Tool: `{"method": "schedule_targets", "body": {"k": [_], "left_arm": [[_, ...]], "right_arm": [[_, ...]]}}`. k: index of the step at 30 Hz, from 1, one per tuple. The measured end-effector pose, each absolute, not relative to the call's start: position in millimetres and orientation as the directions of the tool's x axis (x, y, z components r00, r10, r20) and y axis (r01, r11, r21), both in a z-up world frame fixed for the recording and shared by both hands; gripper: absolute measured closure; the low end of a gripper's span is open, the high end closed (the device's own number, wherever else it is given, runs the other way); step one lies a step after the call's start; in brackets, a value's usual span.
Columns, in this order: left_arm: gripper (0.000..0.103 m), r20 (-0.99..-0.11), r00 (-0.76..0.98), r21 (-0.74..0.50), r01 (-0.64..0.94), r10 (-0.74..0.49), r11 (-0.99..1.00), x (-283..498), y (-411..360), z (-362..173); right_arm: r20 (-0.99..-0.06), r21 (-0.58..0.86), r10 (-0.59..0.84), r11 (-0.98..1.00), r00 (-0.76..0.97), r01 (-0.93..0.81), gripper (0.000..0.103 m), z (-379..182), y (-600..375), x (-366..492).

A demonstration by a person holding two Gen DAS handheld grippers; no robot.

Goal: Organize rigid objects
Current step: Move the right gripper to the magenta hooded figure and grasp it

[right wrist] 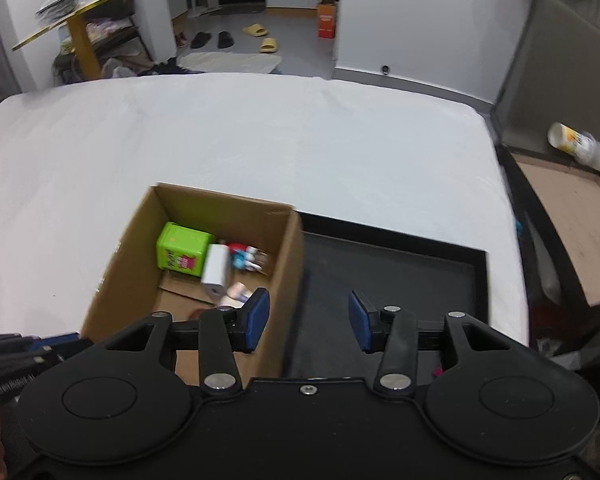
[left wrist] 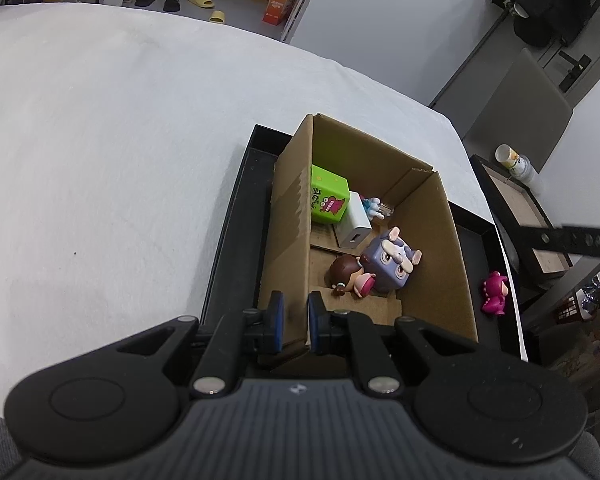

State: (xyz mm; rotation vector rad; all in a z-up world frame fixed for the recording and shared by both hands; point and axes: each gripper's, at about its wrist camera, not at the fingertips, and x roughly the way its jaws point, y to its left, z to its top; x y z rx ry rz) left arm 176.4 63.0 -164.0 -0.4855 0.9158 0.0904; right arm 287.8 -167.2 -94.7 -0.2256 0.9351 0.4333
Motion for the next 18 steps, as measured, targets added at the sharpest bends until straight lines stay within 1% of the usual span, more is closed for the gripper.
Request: {"method": "schedule_targets", "body": {"k": [6, 13, 18], "left_arm": [[0.092, -0.785, 0.609, -0.347, -0.28, -0.114, 0.895, 176.6, 58.9, -163.6], [0.092, -0.785, 0.611, -0.34, -0.286, -0.103, 0.896, 175.9, 57.5, -161.7], [0.092, -0.789, 0.608, -0.329, -0.288, -0.094, 0.899, 177.3, 55.7, -162.6]], "right_arm": [[-0.814, 0.008, 0.237, 0.917, 0.53, -0.399, 0.048, -101.4, -201.0, 289.1], [-0.828, 0.019, 0.202, 0.943, 0.523, -0.333, 0.048, -119.2, -237.6, 298.9], [-0.834, 0.082, 0.217, 0.958, 0.507, -0.276, 0.048, -133.9, -259.2, 309.7]]}}
